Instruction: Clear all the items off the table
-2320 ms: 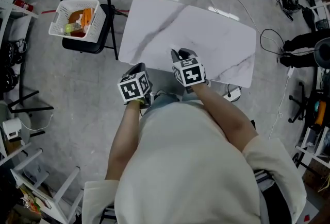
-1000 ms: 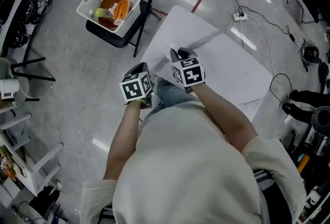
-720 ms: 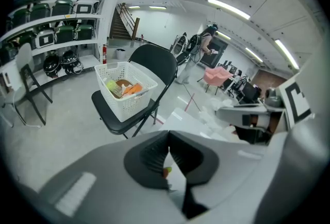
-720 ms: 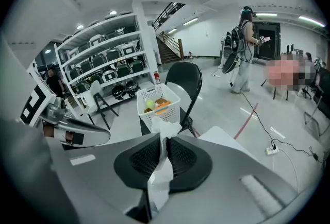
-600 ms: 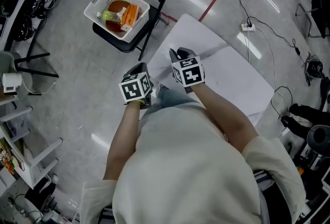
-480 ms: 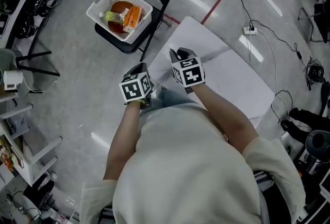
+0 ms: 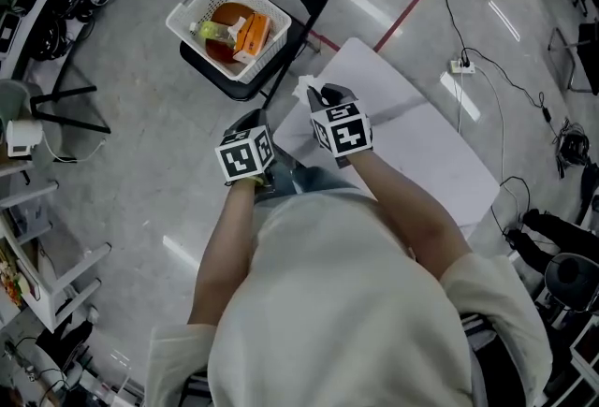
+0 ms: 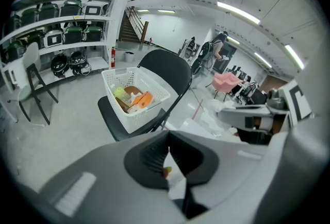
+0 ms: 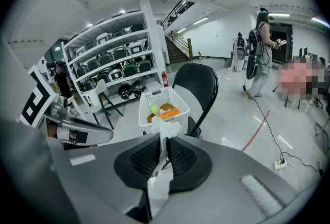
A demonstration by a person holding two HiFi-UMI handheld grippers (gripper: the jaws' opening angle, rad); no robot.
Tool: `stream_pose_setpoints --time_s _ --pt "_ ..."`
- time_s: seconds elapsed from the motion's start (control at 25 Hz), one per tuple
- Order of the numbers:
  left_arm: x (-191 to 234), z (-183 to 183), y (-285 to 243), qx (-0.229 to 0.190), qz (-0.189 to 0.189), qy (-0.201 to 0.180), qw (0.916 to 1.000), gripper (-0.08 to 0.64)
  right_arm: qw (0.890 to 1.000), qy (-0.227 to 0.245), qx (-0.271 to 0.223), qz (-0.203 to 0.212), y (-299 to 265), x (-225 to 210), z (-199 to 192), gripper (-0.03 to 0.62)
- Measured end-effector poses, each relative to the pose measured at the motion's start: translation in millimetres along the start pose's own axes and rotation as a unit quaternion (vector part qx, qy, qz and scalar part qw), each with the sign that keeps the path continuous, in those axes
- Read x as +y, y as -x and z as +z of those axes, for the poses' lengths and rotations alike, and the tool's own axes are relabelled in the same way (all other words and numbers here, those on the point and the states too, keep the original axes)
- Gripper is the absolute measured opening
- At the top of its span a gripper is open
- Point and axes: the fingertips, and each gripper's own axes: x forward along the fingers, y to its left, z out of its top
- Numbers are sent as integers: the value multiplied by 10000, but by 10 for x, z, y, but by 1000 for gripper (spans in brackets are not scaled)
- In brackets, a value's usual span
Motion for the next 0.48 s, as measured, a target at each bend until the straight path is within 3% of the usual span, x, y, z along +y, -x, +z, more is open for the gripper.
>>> stream_pose_setpoints --time_s 0.48 --pt "502 479 -316 97 -172 -63 9998 8 9998 -114 121 -83 -589 167 385 21"
